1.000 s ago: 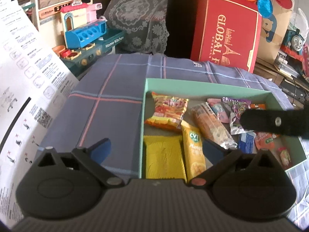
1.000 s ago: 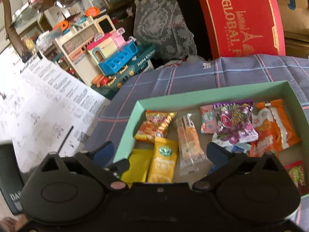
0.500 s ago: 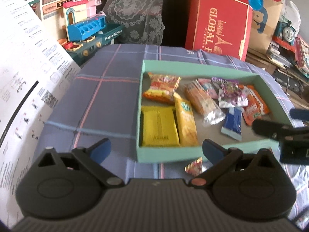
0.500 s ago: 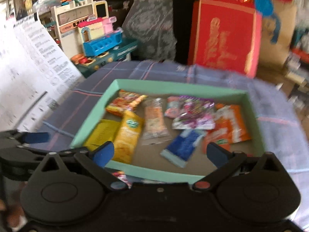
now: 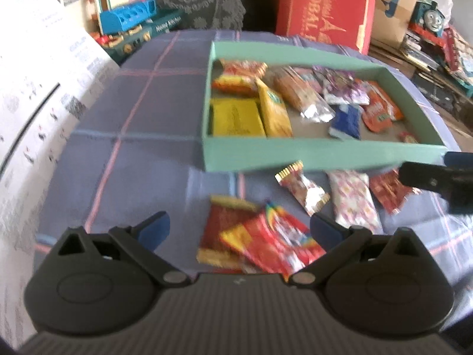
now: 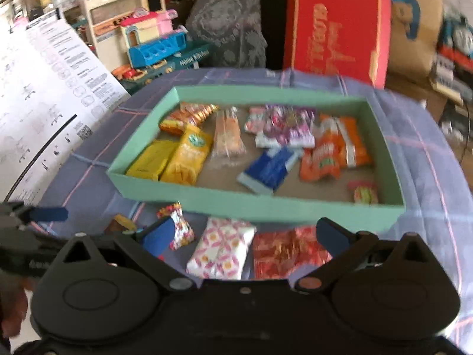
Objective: Organize snacks
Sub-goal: 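Grasp the pink-patterned pastry with the right tool while the left tool grasps the Skittles bag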
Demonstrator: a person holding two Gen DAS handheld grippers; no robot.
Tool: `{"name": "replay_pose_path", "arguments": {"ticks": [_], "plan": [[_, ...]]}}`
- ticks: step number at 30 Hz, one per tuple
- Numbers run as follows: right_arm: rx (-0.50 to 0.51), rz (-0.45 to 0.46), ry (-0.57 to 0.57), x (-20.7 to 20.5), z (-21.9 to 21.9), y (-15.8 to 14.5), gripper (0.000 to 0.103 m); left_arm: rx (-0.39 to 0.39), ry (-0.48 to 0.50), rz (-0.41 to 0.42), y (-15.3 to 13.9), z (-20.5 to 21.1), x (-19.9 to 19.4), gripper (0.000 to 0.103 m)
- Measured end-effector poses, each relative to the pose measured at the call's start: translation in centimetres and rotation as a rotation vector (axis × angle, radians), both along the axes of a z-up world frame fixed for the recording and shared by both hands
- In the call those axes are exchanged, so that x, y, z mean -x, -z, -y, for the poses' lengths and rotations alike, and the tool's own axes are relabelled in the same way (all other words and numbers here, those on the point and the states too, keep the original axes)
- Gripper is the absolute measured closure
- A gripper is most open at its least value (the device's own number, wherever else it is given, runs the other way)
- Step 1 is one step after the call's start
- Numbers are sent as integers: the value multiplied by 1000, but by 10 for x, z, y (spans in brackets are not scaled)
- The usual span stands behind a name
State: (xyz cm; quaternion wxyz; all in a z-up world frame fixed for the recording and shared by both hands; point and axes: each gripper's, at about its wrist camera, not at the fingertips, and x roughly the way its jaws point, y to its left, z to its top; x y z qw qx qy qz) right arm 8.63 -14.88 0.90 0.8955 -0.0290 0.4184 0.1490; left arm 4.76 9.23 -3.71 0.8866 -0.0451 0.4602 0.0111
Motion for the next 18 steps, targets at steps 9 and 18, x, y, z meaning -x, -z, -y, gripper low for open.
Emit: {"name": "replay_pose_path", "arguments": {"ticks": [9, 18], "plan": [[-55, -120, 34, -4, 8, 24, 0, -18, 47, -20, 15, 20, 7, 0], [-106, -201, 34, -23, 3, 38, 24, -100, 200, 7, 21, 44, -19, 20]]}}
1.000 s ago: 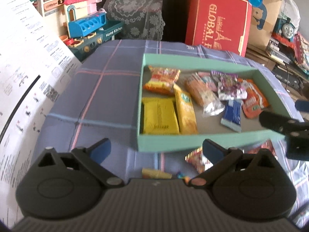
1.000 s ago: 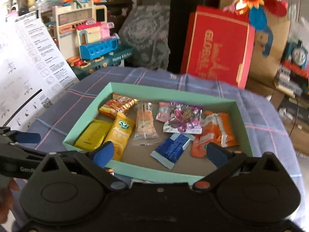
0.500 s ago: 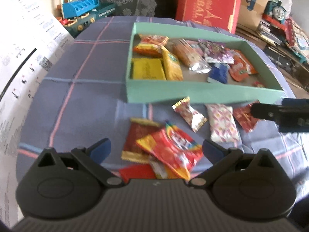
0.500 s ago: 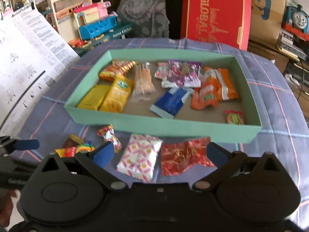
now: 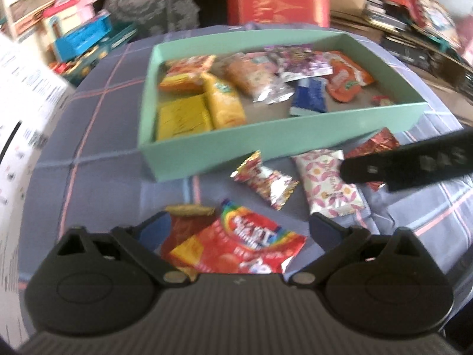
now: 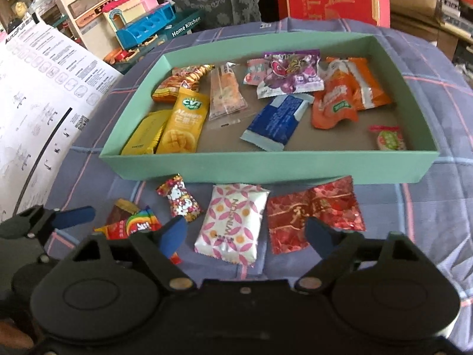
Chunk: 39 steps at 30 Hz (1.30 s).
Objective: Organize snacks
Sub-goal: 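Grasp the pink-patterned pastry with the right tool while the left tool grasps the Skittles bag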
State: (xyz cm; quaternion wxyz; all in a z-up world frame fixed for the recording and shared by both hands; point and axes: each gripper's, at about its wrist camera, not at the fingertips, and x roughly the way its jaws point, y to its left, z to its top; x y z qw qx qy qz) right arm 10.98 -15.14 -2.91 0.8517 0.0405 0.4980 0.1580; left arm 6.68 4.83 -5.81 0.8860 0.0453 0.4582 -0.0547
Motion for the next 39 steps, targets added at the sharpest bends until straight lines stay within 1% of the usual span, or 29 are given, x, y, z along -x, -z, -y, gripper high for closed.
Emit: {"name": "replay_pose_path", "arguments": {"ticks": [1, 2, 3, 4, 5, 7, 8, 9, 10, 12, 15, 18, 19, 20, 21, 23, 27, 29, 30, 31, 36, 37, 38, 39], "plan": [[-10, -14, -1, -4, -2, 2, 25, 3, 8, -12, 2, 1, -2, 46], [-14, -21, 0, -8, -3, 4, 26, 7, 4, -26, 5, 0, -3, 53], [-20, -25, -3, -11, -6, 6, 31, 9, -4, -31, 7, -2, -4, 63], [-25, -28, -9, -13, -8, 7, 34, 25, -12, -45, 10, -6, -4, 66], [-30, -36, -15, -16, -10, 10, 35, 56, -23, -52, 11, -12, -4, 66], [-37, -55, -23, -21, -14, 16, 36, 88, -47, -61, 11, -21, -2, 59], [-39, -64, -25, -23, -16, 20, 36, 90, -56, -63, 11, -24, -1, 55], [-41, -75, -25, -24, -17, 23, 36, 88, -58, -63, 11, -26, 0, 47], [-40, -85, -25, -26, -19, 27, 36, 86, -59, -62, 11, -27, 1, 44], [-25, -89, -28, -28, -22, 34, 36, 93, -61, -61, 10, -30, 3, 43], [-8, -58, -41, -28, -29, 36, 36, 112, -70, -58, 7, -33, 3, 37], [27, -18, -72, -27, -38, 39, 36, 108, -45, -46, 3, -26, 4, 31], [43, -8, -86, -25, -39, 39, 39, 104, -32, -47, 3, -22, 4, 31], [68, 7, -100, -22, -41, 38, 50, 102, -17, -51, 3, -18, 3, 31], [91, 20, -110, -20, -40, 38, 53, 99, -2, -58, 4, -13, 3, 31], [75, 18, -104, -18, -34, 39, 56, 77, 27, -71, 8, -5, 1, 29], [35, 3, -51, -11, -6, 38, 57, 27, 80, -93, 19, 12, -5, 26], [17, -5, -40, -9, 3, 39, 57, -5, 99, -114, 27, 19, -9, 27], [13, -5, -38, -8, 6, 39, 56, -12, 102, -95, 27, 21, -8, 31], [14, -3, -36, -6, 8, 40, 56, -9, 109, -89, 27, 23, -8, 36], [47, 28, -53, 1, 1, 41, 52, 0, 95, -78, 25, 26, -9, 43], [67, 41, -64, 4, -1, 41, 52, 6, 83, -78, 24, 26, -9, 45], [81, 52, -69, 6, -2, 41, 55, 14, 73, -79, 22, 25, -8, 45], [66, 49, -67, 7, -1, 40, 57, 20, 66, -78, 21, 24, -7, 45]]}}
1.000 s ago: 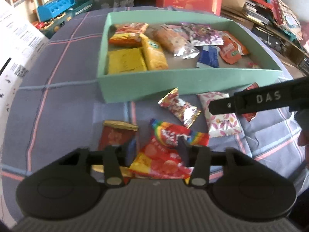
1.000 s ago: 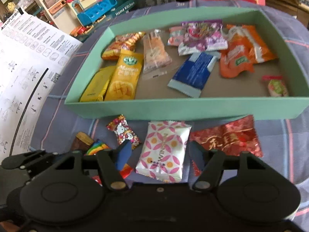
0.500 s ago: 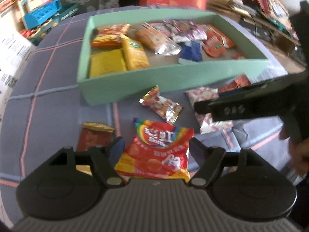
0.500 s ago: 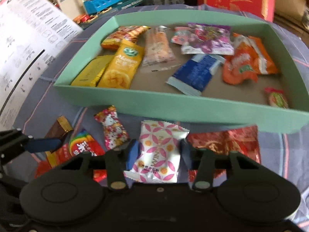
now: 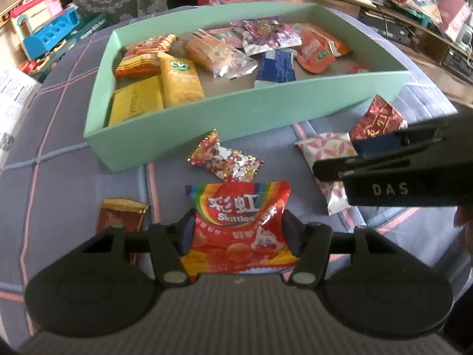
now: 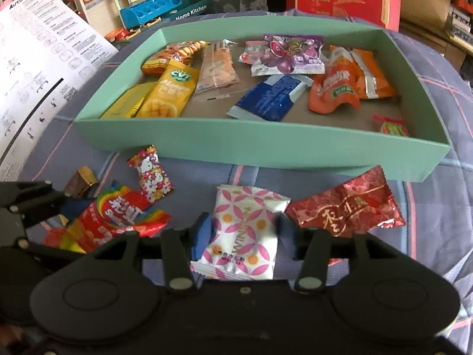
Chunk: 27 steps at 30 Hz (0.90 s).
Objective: Organize snacks
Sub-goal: 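Grasp the pink-patterned pastry with the right tool while the left tool grasps the Skittles bag, then place the pastry and Skittles bag into the green tray and open both tools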
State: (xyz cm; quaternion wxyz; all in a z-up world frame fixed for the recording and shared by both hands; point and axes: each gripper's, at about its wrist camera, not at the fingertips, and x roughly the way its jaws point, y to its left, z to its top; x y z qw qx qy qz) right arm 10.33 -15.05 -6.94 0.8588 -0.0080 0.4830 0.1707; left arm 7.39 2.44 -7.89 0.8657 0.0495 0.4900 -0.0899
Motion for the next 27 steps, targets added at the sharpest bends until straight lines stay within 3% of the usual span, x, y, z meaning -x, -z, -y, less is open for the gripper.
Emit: {"name": "replay_pose_path", "arguments": {"ticks": [7, 14, 22, 27], "plan": [[-144, -62, 48, 5, 25, -11, 57, 41, -21, 33, -21, -7, 15, 45], [-256, -43, 76, 9, 47, -38, 57, 98, -65, 98, -55, -17, 19, 45], [-323, 86, 154, -24, 74, -87, 57, 119, -94, 187, -91, -13, -25, 45], [-327, 103, 233, -60, 88, -93, 57, 140, -114, 186, -95, -3, -68, 44]]}}
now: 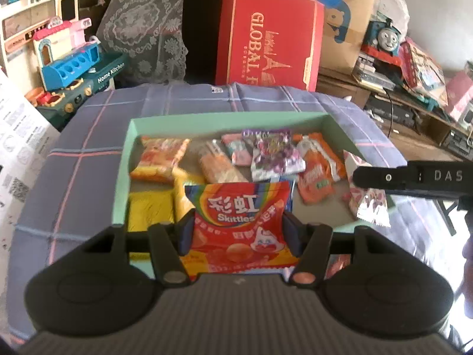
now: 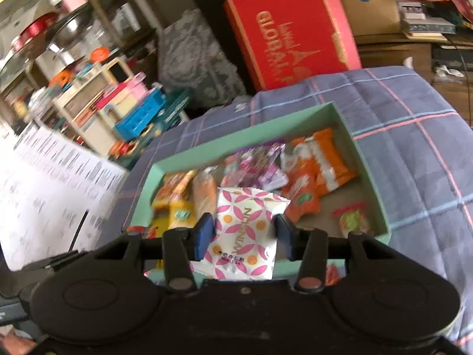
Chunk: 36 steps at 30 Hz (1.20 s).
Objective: Organize snacks
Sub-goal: 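Place the pastry and Skittles bag into the green tray and open both tools, then grasp the round brown chocolate with the right tool while the left tool grasps the yellow stick candy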
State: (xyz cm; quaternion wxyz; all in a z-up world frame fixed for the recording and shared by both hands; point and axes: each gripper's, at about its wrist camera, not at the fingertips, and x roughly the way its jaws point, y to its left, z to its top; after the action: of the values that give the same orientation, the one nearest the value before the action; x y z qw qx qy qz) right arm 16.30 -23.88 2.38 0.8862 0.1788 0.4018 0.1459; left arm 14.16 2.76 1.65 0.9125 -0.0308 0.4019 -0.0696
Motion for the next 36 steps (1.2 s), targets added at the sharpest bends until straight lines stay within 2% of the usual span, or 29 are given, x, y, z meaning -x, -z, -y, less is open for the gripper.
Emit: {"name": "replay_pose_path", "arguments": {"ticks": [7, 14, 15, 16, 17, 18, 19, 20, 36], "plan": [[22, -23, 45, -32, 7, 13, 57, -11, -10, -24, 13, 8, -39, 44], [37, -40, 40, -43, -6, 26, 55, -31, -11, -48, 27, 11, -49, 44], [34, -42, 38, -43, -7, 27, 54, -35, -14, -54, 30, 11, -51, 43], [33, -43, 38, -43, -8, 27, 53, -40, -18, -57, 31, 11, -51, 38], [34, -42, 38, -44, -9, 28, 46, -45, -18, -63, 33, 12, -51, 32], [33, -39, 39, -44, -9, 27, 29, -53, -20, -66, 34, 12, -52, 15], [32, -34, 45, -43, -9, 27, 19, -63, -25, -61, 35, 13, -51, 0], [32, -23, 55, -41, -8, 26, 0, -72, -29, -49, 35, 14, -49, 0], [10, -36, 101, -3, 5, 16, 0, -85, -5, -47, 24, 22, -18, 0]]}}
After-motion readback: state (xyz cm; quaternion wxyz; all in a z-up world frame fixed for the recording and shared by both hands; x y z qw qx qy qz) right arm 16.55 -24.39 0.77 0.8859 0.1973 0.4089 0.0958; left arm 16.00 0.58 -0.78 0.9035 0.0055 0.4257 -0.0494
